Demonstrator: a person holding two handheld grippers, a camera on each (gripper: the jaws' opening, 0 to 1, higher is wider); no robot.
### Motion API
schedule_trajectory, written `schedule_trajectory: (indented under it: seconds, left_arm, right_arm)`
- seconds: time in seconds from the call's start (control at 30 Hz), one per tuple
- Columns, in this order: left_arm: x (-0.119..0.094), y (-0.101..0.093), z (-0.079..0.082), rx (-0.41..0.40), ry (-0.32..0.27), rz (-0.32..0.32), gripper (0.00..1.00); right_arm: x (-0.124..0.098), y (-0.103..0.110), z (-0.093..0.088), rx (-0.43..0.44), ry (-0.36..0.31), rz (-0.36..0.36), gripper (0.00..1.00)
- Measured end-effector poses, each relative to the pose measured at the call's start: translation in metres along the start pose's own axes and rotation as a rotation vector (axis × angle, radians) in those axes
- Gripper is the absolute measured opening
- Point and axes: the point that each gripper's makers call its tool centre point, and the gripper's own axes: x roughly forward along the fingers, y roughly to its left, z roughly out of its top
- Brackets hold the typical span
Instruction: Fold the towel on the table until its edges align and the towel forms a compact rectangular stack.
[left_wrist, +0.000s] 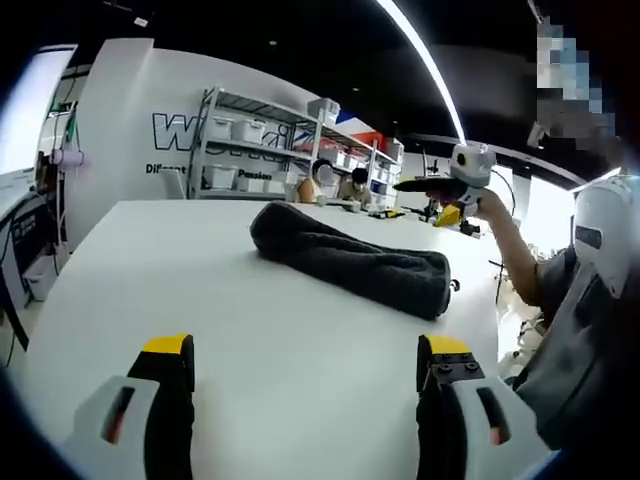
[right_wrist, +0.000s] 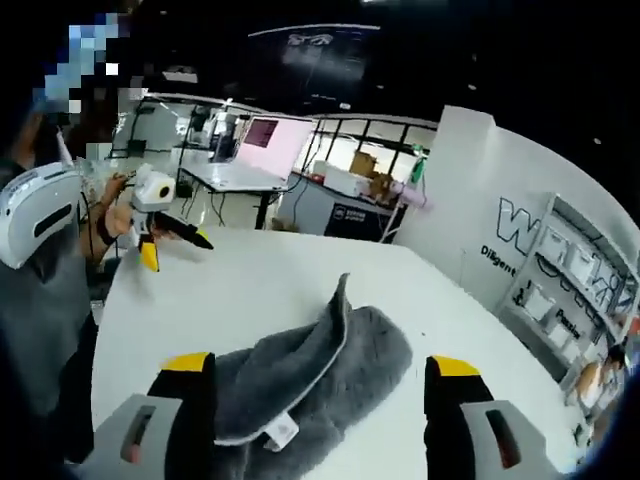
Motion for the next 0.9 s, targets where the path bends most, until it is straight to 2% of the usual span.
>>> schedule_trajectory:
  seconds: [0.07, 0.13, 0.23, 0.3, 0.43, 0.5, 0.57, 0.67, 0.7, 0.8, 0.83, 0.87, 0.9]
  left_arm:
    - [0.0, -0.002, 0.0, -0.001, 0.002, 0.0, 0.97]
    - [-0.001, -0.003, 0.001, 0.001, 0.001, 0.004, 0.97]
    - [-0.003, -0.004, 0.003, 0.008, 0.0, 0.01, 0.97]
    - [-0.004, -0.004, 0.003, 0.011, -0.001, 0.018, 0.97]
    - [-0.009, -0.004, 0.005, 0.009, -0.01, 0.036, 0.97]
    - [-0.012, -0.003, 0.005, 0.008, -0.014, 0.046, 0.97]
    - [-0.016, -0.001, 0.004, 0.003, -0.018, 0.057, 0.97]
    - [-0.021, 0.003, 0.004, -0.006, -0.027, 0.075, 0.97]
    - [-0.022, 0.004, 0.004, -0.009, -0.03, 0.079, 0.97]
    - [-0.023, 0.006, 0.003, -0.011, -0.03, 0.084, 0.97]
    - [-0.023, 0.006, 0.003, -0.011, -0.029, 0.084, 0.97]
    - [-0.022, 0.007, 0.003, -0.012, -0.029, 0.084, 0.97]
    - [-0.022, 0.007, 0.003, -0.013, -0.029, 0.084, 0.97]
  right_arm:
    - [0.019, -0.007, 0.008, -0.058, 0.016, 0.031, 0.85]
    - [0.041, -0.015, 0.017, -0.063, 0.011, 0.049, 0.83]
    - [0.082, -0.016, 0.026, -0.014, 0.01, 0.138, 0.78]
    - [0.102, -0.018, 0.026, -0.021, 0.031, 0.162, 0.76]
    - [0.14, -0.024, 0.02, -0.107, 0.092, 0.157, 0.74]
    - [0.158, -0.026, 0.018, -0.083, 0.098, 0.167, 0.69]
    - [0.169, -0.026, 0.017, -0.037, 0.092, 0.183, 0.64]
    - [0.177, -0.032, 0.017, -0.027, 0.082, 0.172, 0.47]
    - [0.178, -0.035, 0.019, 0.008, 0.06, 0.16, 0.39]
    - [0.173, -0.041, 0.02, 0.117, 0.025, 0.157, 0.11]
    - [0.168, -0.045, 0.019, 0.156, 0.016, 0.142, 0.05]
    - [0.162, -0.049, 0.016, 0.194, 0.017, 0.134, 0.04]
    - [0.157, -0.054, 0.015, 0.195, 0.019, 0.125, 0.04]
